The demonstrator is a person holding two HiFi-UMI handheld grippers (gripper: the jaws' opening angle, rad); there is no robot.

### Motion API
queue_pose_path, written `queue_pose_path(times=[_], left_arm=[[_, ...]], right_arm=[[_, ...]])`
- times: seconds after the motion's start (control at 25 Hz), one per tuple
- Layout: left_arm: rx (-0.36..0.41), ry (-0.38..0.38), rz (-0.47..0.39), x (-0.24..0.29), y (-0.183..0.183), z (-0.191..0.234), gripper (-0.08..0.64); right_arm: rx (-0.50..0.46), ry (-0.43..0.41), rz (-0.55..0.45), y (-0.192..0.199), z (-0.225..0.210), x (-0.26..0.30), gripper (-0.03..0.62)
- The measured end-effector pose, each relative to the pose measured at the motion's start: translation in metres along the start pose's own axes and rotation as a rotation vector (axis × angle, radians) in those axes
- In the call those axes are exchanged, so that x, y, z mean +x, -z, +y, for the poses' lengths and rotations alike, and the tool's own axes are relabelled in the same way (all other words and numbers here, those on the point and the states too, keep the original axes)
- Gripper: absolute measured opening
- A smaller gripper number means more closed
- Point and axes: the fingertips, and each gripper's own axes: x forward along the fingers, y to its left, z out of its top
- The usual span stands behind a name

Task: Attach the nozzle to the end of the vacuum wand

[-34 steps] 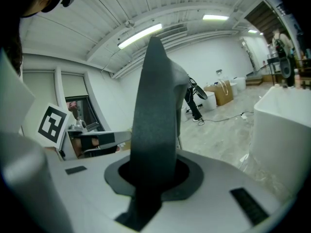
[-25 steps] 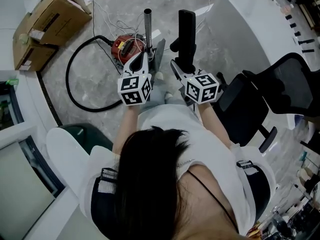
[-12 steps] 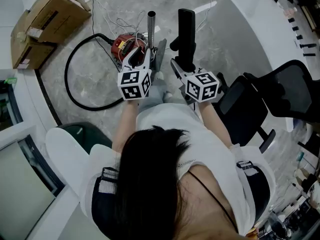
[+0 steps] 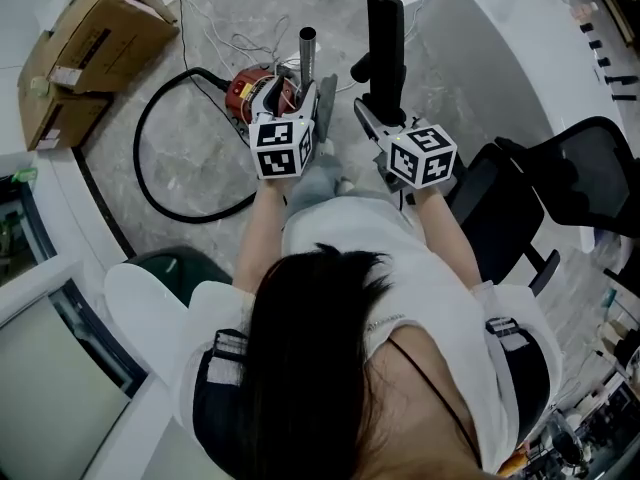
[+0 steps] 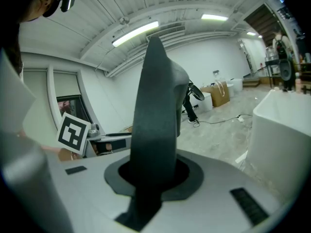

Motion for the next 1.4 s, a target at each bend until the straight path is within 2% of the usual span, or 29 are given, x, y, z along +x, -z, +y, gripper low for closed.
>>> queue_pose_path(times=[0.16, 0.52, 0.68, 0.88, 1.04, 1.24, 1.4], left_arm=[[0.033, 0.015, 0.004, 0.018, -0.005, 0.004, 0.235], [0.084, 0.097, 0.08, 0.065, 0.01, 0.01, 0.25], [0.081, 0.132, 0.093, 0.077, 0.016, 0.01, 0.279], [0.096, 0.148, 0.111, 0.093, 0.022, 0.011, 0.287], [0.062, 0.195, 0.107, 0.106, 0.027, 0.005, 0.287], [0.086, 0.227, 0.123, 0.117, 0.029, -0.001, 0.287], [0.059, 0.228, 0.126, 0.126, 0.03, 0.0, 0.287]], right_arm=[[0.006, -0.002, -0.008, -0.01, -0.005, 0.009, 0.078], [0.001, 0.015, -0.023, -0.034, -0.019, 0.024, 0.078], [-0.005, 0.019, -0.031, -0.043, -0.019, 0.032, 0.078], [-0.02, 0.012, -0.033, -0.049, -0.02, 0.038, 0.078], [-0.016, 0.021, -0.037, -0.052, -0.023, 0.043, 0.078], [-0.009, 0.029, -0.034, -0.053, -0.026, 0.05, 0.078], [-0.005, 0.036, -0.039, -0.055, -0.028, 0.053, 0.078]])
